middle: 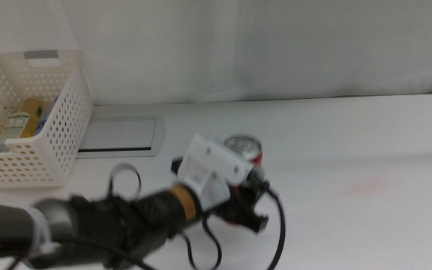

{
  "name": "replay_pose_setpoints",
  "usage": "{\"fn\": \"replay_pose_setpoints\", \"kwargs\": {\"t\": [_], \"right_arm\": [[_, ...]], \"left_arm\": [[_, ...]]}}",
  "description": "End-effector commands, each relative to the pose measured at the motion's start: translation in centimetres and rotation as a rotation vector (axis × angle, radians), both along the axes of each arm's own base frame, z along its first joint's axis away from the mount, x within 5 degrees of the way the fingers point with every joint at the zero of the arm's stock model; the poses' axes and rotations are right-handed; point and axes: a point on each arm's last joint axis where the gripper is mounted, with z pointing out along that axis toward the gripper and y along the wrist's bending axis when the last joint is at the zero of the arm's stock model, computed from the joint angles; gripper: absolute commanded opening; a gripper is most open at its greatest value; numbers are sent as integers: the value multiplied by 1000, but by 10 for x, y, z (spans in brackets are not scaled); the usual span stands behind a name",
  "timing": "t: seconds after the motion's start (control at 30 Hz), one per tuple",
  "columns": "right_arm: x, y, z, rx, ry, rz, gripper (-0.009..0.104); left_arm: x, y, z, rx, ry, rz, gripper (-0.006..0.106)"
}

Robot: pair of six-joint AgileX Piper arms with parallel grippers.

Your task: Use arms to grab the bottles and put them into the dustbin to the left of the table.

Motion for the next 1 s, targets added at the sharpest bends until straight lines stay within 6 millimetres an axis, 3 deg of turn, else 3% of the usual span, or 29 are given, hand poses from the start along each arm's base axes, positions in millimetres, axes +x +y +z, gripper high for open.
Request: {"fn": "replay_pose_setpoints", "kwargs": {"t": [0.0, 0.13, 0.3, 0.47, 0.6, 0.83, 0.97], "right_arm": [[-3, -1, -1, 2, -23, -6, -3], [-3, -1, -1, 2, -23, -6, -3], [-3, -1, -1, 2, -23, -6, -3], [-3, -1, -1, 2, -23, -6, -3], [-3, -1, -1, 2, -23, -6, -3], [-3, -1, -1, 2, -23, -6, -3], [-3, -1, -1, 2, -23, -6, -3]], "left_arm": [[9, -3, 35, 20, -68, 9, -3], [22, -5, 82, 89, -113, 23, -3], [46, 14, 141, 120, -127, 126, -3], [71, 53, 203, 145, -119, 284, -3], [84, 93, 240, 201, -66, 417, -3], [85, 176, 275, 261, 125, 691, -3], [78, 221, 273, 298, 256, 829, -3]]}}
